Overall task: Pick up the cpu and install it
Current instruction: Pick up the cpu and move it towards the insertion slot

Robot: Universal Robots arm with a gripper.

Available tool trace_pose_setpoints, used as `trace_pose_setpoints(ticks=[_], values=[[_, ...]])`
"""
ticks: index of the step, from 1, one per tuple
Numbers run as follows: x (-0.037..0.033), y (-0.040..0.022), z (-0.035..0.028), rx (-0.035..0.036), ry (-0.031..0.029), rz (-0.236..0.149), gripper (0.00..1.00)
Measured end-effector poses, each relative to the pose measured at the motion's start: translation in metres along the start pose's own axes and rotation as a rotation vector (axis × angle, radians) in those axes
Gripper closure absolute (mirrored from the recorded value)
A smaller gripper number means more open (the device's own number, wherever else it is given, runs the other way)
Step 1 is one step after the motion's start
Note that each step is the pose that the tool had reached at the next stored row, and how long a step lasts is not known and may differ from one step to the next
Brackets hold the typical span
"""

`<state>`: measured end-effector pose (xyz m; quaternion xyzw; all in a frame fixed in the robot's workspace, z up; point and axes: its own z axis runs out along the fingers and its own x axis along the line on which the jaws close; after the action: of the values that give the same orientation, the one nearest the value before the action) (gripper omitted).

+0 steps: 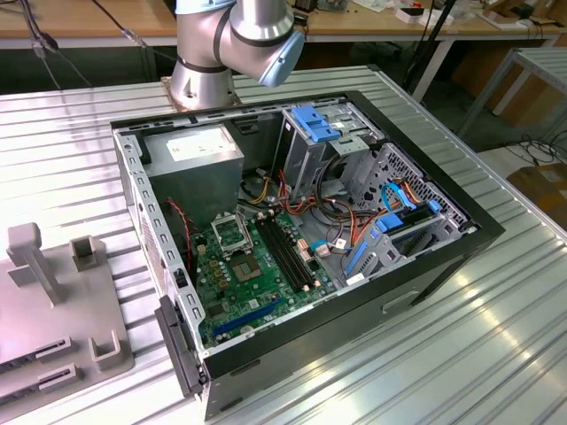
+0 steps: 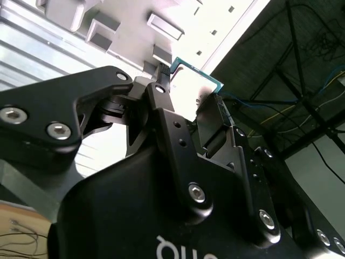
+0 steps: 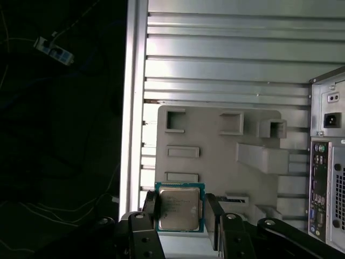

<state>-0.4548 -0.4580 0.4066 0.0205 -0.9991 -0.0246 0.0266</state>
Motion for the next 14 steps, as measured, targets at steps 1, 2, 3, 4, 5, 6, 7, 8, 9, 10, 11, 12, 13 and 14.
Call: trace_pose_setpoints(ticks=[1, 2, 3, 4, 5, 6, 7, 8, 9, 10, 11, 12, 13, 14], values=[[0.0, 0.0001, -0.0007, -0.0001, 0.0002, 0.0, 0.55], [0.0001, 0.0001, -0.0015, -0.0001, 0.0006, 0.0, 0.55], [0.0001, 0.0001, -0.0017, -0.0001, 0.0008, 0.0, 0.55], [0.0001, 0.0001, -0.0017, -0.0002, 0.0007, 0.0, 0.55], [0.0001, 0.0001, -0.0018, -0.0001, 0.0007, 0.0, 0.55], [0.0001, 0.0001, -0.002, 0.0, 0.001, 0.0, 0.55], [0.0, 0.0001, -0.0021, -0.0001, 0.0009, 0.0, 0.55], [-0.0003, 0.0001, -0.0023, 0.0001, 0.0011, 0.0, 0.55], [-0.0012, 0.0, -0.0024, 0.0001, 0.0012, 0.0, 0.55], [-0.0027, -0.0001, -0.0023, -0.0001, 0.001, 0.0, 0.55], [-0.0043, -0.0001, -0.0024, -0.0001, 0.0011, 0.0, 0.55], [-0.0068, -0.0002, -0.0025, -0.0001, 0.0011, 0.0, 0.55], [-0.0089, -0.0002, -0.0026, 0.0, 0.001, 0.0, 0.55], [-0.0114, -0.0003, -0.0027, -0.0001, 0.001, 0.0, 0.55]])
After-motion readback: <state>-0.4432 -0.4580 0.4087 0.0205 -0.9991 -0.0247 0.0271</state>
